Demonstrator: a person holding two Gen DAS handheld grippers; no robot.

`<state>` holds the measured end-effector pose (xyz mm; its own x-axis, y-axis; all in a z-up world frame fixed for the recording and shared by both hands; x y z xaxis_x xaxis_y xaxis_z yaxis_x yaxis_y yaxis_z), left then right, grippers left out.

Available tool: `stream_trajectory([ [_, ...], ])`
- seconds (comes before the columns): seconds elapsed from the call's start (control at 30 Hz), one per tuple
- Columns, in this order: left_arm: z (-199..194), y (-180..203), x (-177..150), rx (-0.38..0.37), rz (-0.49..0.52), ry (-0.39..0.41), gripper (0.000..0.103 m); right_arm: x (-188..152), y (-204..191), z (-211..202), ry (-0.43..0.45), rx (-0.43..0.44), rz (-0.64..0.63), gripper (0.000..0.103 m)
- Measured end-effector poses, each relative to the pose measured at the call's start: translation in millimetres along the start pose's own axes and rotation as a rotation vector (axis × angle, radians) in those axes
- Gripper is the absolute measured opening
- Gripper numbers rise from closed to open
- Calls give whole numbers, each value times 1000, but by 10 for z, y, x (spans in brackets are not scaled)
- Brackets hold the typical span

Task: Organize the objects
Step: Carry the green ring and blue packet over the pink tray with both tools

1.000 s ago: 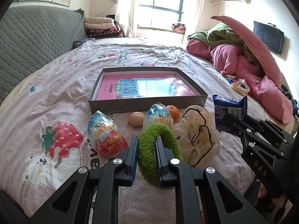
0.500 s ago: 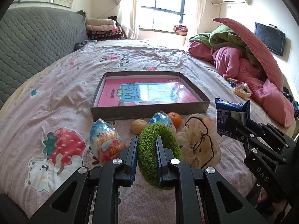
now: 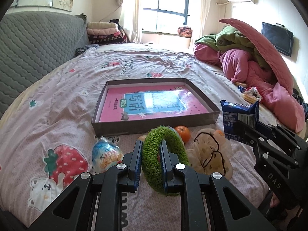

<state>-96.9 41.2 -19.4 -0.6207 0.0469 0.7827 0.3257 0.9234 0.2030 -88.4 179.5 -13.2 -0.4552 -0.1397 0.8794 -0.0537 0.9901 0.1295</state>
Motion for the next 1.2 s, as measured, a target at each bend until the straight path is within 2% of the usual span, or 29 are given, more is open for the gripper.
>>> stream_trajectory([
  [0.47,35,-110,377,8,6,54,17,203,-113,84,30,14,-43,24],
  [1.2,169,-281,686,11,-4,63,17,413,-113,255,49,5,-49,24],
])
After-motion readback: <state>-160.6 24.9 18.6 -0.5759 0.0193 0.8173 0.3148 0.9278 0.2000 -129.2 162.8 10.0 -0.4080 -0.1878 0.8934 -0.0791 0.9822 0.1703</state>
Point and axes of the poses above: each gripper's, at about its wrist camera, not at the fingertips, and z roughly the way its jaws point, y to its right, x to its top, the point moved 9 cm from there along z, roughly the way its jaws point, and after that the axes turned 12 degrees about -x, right-handed, at the moved point
